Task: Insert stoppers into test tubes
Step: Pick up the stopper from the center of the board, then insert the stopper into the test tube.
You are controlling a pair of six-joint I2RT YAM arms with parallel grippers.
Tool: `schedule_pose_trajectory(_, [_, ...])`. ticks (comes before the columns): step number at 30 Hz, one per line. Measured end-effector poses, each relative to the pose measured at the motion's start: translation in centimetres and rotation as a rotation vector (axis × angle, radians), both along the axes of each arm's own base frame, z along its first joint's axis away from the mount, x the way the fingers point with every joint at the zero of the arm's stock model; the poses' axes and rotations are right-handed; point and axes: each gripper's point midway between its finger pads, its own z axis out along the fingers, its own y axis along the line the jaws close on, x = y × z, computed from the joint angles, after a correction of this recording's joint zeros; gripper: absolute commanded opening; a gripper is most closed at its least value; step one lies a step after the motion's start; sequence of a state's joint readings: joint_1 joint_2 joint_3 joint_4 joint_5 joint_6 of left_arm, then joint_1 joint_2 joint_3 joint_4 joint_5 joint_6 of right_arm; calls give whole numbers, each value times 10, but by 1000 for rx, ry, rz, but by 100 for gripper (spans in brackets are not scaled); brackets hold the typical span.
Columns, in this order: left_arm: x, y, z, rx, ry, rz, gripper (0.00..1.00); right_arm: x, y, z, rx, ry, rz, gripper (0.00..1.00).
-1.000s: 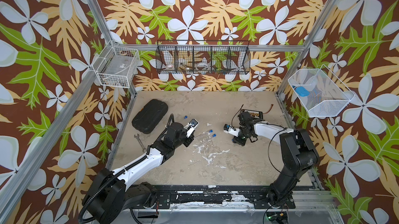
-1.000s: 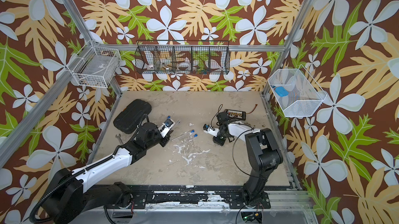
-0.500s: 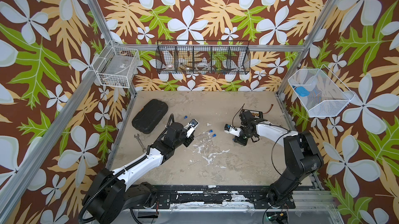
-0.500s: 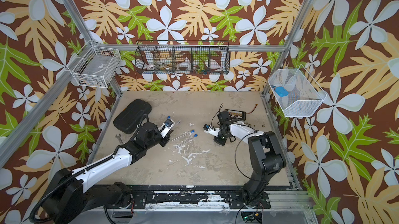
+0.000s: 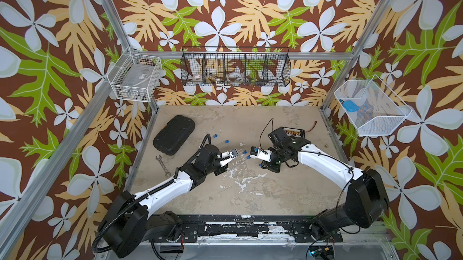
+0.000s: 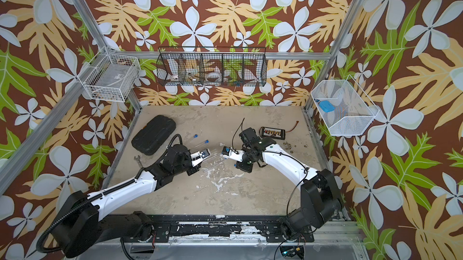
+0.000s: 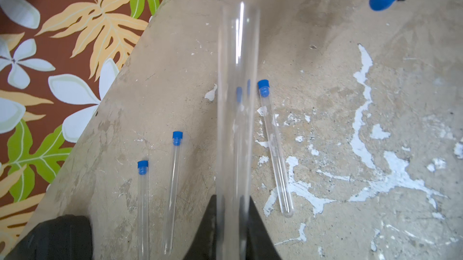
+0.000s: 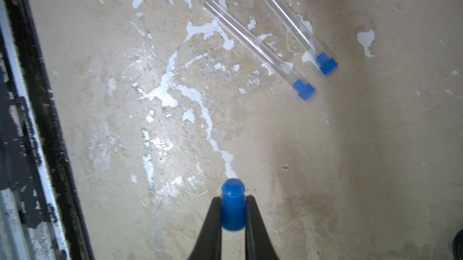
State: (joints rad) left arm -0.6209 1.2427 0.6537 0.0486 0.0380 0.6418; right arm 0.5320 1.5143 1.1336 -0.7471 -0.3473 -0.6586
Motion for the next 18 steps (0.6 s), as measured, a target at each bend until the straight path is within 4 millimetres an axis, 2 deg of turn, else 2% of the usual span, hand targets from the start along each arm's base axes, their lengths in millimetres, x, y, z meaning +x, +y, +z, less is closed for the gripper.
schedule_pose_trajectory(8, [-17,-10,-10,118,-35,-146,0,-12,19,30,23,-1,45,13])
schedule_pose_trajectory(18, [-31,-20,-22,192,-46,-258,0,-11,38,37,40,-5,88,13])
